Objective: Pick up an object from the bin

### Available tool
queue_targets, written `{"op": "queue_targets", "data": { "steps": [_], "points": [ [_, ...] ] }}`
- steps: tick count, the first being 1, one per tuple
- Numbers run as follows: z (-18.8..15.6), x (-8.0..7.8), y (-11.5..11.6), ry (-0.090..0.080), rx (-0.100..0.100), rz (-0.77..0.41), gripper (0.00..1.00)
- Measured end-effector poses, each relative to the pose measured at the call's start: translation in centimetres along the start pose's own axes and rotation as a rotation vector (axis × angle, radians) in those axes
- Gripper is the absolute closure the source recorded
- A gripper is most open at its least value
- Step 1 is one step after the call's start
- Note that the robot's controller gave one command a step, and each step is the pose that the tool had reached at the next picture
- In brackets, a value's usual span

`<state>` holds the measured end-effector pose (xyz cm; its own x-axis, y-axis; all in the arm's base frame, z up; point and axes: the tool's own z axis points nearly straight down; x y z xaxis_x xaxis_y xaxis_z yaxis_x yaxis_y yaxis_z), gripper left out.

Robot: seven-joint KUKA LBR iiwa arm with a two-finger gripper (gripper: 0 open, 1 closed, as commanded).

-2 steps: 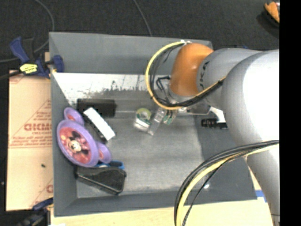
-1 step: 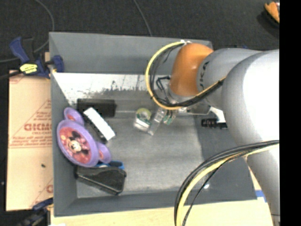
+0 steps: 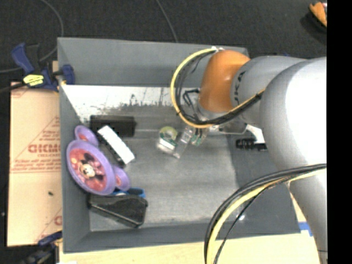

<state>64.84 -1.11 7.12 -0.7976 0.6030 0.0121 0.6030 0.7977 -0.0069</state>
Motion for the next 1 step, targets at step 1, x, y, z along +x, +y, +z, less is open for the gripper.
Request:
{"op": "queue_targets", "data": {
  "steps": [1],
  "points": [
    [-1.79,0.26,-0.19,0.009,0.005,0.000,1.00]
  ]
}}
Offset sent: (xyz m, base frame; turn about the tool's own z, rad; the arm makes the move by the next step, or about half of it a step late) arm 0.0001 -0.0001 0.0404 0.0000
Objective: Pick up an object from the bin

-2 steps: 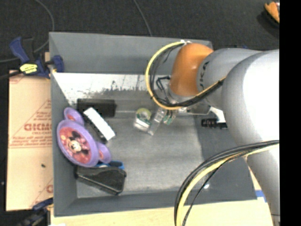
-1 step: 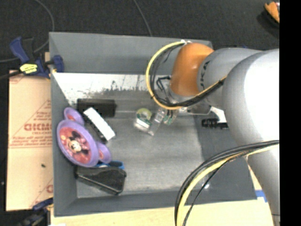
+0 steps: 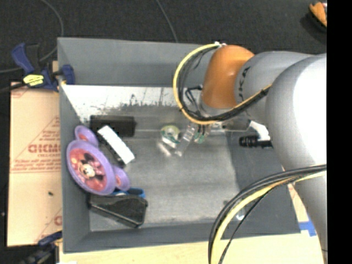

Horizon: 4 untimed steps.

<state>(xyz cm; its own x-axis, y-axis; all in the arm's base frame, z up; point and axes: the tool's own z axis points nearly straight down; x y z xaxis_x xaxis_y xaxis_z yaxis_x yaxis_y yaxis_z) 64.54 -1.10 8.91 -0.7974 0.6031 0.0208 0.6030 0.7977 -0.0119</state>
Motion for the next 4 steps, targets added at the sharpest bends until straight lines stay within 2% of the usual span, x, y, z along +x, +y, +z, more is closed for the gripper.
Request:
{"op": "queue_targets", "data": {
  "steps": [2,4],
  "points": [
    [-4.3,-0.2,0.1,-0.009,-0.008,-0.002,1.00],
    [-6.4,-0.3,0.1,-0.014,-0.010,-0.003,1.00]
  ]
}}
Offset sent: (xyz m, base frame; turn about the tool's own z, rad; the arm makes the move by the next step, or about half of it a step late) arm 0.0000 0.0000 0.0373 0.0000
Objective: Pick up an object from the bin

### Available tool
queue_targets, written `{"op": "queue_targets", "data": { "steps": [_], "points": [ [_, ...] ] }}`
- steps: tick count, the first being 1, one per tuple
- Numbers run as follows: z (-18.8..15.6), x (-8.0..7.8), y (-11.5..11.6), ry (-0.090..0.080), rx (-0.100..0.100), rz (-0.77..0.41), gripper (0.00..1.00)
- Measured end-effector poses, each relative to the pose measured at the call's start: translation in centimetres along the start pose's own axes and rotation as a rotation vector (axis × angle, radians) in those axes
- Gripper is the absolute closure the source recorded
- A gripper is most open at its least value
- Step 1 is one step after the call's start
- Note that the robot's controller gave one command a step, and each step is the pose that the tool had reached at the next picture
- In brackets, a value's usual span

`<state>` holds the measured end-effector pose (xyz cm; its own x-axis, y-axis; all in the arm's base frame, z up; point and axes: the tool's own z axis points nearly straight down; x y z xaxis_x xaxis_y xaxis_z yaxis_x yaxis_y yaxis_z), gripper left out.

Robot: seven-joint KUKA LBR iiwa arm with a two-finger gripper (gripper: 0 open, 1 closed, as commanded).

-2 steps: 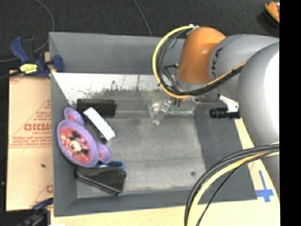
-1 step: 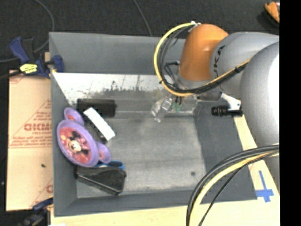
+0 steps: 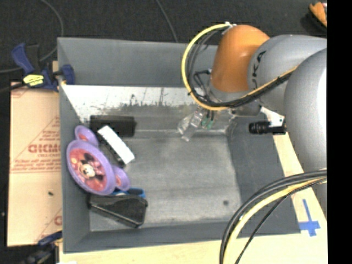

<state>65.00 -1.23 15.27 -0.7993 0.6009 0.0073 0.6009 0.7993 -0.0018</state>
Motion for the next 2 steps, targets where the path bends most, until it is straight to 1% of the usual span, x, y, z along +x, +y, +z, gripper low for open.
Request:
{"op": "queue_targets", "data": {
  "steps": [1,2],
  "points": [
    [-1.1,0.0,0.0,0.001,0.001,-0.001,1.00],
    [-2.3,-0.1,0.0,-0.002,-0.001,-0.002,1.00]
  ]
}}
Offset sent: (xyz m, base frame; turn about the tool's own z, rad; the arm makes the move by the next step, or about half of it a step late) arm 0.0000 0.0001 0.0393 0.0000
